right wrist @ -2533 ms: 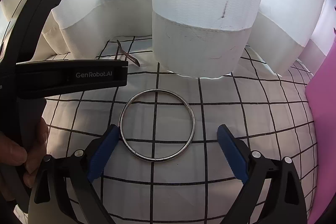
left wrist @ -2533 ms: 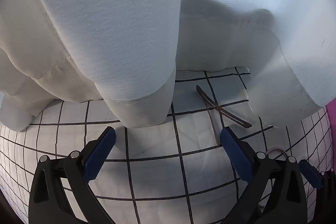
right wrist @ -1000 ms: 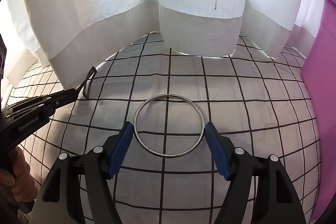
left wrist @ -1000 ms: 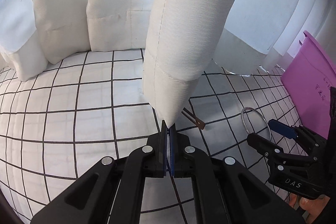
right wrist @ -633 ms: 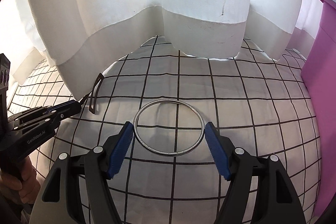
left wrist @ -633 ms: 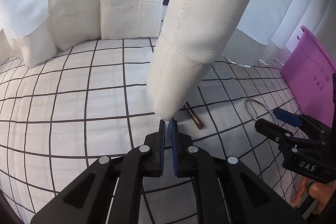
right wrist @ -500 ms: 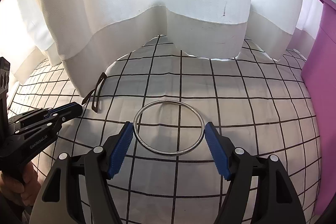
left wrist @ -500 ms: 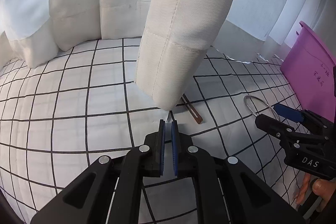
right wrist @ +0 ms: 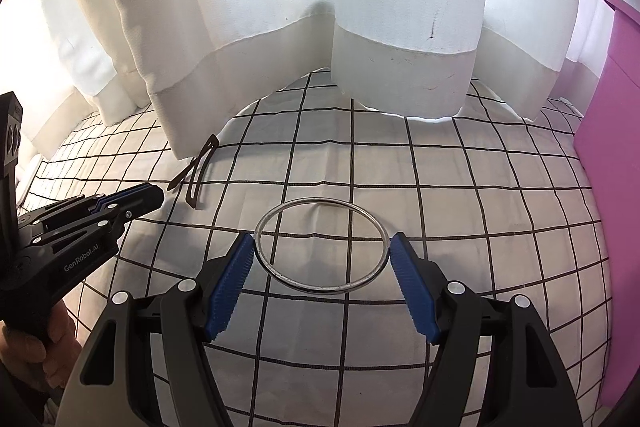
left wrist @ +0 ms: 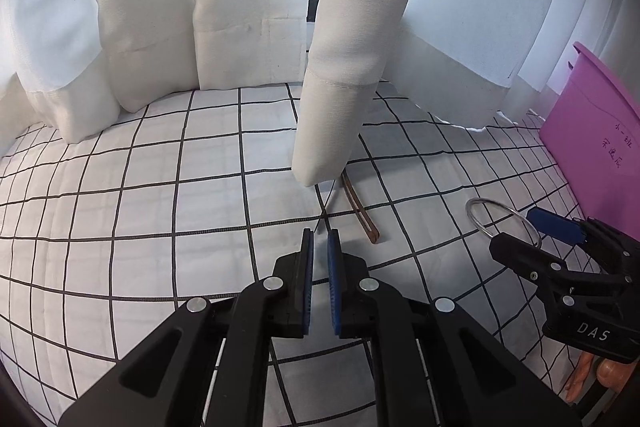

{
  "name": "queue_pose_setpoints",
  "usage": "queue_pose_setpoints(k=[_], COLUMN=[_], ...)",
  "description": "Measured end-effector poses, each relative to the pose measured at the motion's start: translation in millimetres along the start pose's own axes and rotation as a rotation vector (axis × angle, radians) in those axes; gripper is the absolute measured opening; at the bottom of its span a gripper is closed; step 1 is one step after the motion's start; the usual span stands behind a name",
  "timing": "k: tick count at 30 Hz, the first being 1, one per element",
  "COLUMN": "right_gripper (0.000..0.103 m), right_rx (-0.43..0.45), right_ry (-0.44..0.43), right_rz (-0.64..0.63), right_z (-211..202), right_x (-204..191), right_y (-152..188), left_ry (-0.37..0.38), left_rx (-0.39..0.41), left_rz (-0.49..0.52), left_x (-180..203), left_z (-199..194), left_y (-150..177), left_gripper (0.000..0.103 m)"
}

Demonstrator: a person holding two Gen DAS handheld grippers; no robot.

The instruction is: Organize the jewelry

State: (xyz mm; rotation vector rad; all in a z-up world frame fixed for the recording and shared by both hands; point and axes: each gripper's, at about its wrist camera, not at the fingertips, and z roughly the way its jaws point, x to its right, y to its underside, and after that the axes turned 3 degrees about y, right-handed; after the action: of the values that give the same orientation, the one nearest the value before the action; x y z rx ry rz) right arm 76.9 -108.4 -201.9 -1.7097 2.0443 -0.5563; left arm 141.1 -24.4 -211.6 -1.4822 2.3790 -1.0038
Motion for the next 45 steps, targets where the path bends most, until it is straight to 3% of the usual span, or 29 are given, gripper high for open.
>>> queue_pose_setpoints(k=[1,2,3,5,16,18,20,22,24,25,26,45], right_gripper=[0.068,0.068,0.068,0.068,0.068,0.068,0.068,0.068,0.068,0.068,0.068,0.067], right_rx=[0.001,0.001,0.001,0.004,0.004,0.001,-0.001,-0.003,-0.005,-0.007,-0.008,0.02], right_ry=[0.0,0.001,0.001,0.004,0.017,0.02,0.022,0.021,0.02,0.019,0.018,0.009], right_rz=[0.003,0.007,0.01,0.014,0.03,0.032,0.033,0.038,0.041,0.041,0.041,0.037], right_z=[-1,-1,0,-1,-1,0,1,2,3,4,4,-20], right_x=[1,2,4,5,10,11,11,12,13,13,13,24], right_y=[0,-1,-2,-3,-4,-3,-2,-1,0,0,0,-1], left_ry=[-0.01,-0.027,-0.045,-0.047,-0.131,-0.139,-0.128,-0.119,-0.1,-0.091,-0.081,-0.036], left_rx=[0.016,0.035,0.064,0.093,-0.005,-0.035,-0.05,-0.053,-0.056,-0.058,-0.065,-0.058], left_rz=[-0.001,0.001,0.004,0.011,0.076,0.093,0.093,0.095,0.106,0.114,0.115,0.011], left_x=[1,2,2,5,26,31,32,33,36,37,38,34], left_z=[-3,-5,-9,-11,39,50,54,54,52,51,49,5], left_y=[-1,-2,-3,-8,-31,-32,-33,-35,-35,-35,-35,-21], left_gripper=[0.04,0.079,0.092,0.094,0.094,0.091,0.072,0.062,0.041,0.018,0.013,0.01])
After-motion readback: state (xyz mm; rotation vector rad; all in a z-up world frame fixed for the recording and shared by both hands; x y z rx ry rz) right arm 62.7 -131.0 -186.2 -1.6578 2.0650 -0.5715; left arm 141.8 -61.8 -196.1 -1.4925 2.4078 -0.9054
